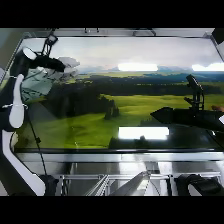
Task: Fold the shirts.
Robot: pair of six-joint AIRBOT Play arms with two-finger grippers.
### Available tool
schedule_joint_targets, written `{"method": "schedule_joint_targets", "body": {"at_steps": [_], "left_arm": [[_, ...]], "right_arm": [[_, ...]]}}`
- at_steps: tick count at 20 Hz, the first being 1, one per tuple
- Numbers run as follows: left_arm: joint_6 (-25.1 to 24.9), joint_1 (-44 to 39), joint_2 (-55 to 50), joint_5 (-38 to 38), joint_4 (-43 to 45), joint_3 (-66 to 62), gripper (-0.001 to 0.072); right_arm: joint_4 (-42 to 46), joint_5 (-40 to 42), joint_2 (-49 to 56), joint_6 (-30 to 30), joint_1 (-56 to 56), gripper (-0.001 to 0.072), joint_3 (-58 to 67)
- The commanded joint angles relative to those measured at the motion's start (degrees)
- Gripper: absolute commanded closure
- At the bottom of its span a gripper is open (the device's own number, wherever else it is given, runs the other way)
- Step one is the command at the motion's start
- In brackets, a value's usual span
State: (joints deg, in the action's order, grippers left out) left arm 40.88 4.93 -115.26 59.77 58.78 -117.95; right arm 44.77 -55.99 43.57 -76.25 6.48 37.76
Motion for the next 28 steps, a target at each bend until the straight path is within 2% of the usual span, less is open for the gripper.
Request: {"method": "schedule_joint_targets", "body": {"at_steps": [1,3,6,9,13,14,15,16,17,20,23,25,28], "left_arm": [[0.1,-0.3,13.2,17.1,-21.6,2.4,0.0689],[0.9,-1.4,20.7,22.8,-30.7,6.8,0.0688],[7.6,-5.6,27.2,27.8,-32.9,13.7,0.0688],[10.0,-12.0,30.5,27.8,-32.9,25.8,0.0689],[10.2,-19.4,30.0,23.4,-32.8,42.1,0.068],[10.2,-20.4,29.2,22.3,-32.9,44.8,0.0427],[10.3,-20.8,28.4,21.8,-33.0,46.4,0.0256],[10.4,-20.6,27.6,21.6,-33.1,47.0,0.0021],[11.8,-19.7,26.9,21.8,-33.0,46.5,-0.0013],[17.4,-13.3,26.2,28.6,-31.7,42.4,-0.0013],[23.8,-8.3,29.3,34.1,-17.9,46.8,0.0001],[23.7,-6.9,33.2,30.8,-14.3,55.5,0.0001],[21.6,-6.4,36.3,20.3,-18.7,67.0,0.0003]], "right_arm": [[0.0,1.1,0.0,0.0,0.0,0.0699,0.0],[-0.5,1.8,0.0,-0.2,0.0,0.0699,0.0],[-0.6,3.7,0.0,-0.2,0.0,0.0698,0.0],[-0.1,3.5,0.0,-0.2,0.0,0.0699,0.0],[1.7,1.1,0.0,-0.2,-0.1,0.0689,0.0],[1.7,0.5,0.0,-0.2,-0.1,0.0668,0.0],[1.7,-0.2,0.0,-0.2,-0.1,0.0479,0.0],[1.7,-1.1,0.0,-0.2,-0.1,0.0304,0.0],[1.8,-2.1,0.0,-0.2,-0.1,0.0295,0.0],[3.7,-6.0,0.3,-0.2,-0.1,0.0294,0.0],[4.9,-11.8,5.9,1.1,0.0,0.0294,0.0],[1.2,-11.6,12.0,6.4,0.5,0.0295,0.0],[-10.6,-9.1,22.5,17.9,1.3,0.0301,0.0]]}}
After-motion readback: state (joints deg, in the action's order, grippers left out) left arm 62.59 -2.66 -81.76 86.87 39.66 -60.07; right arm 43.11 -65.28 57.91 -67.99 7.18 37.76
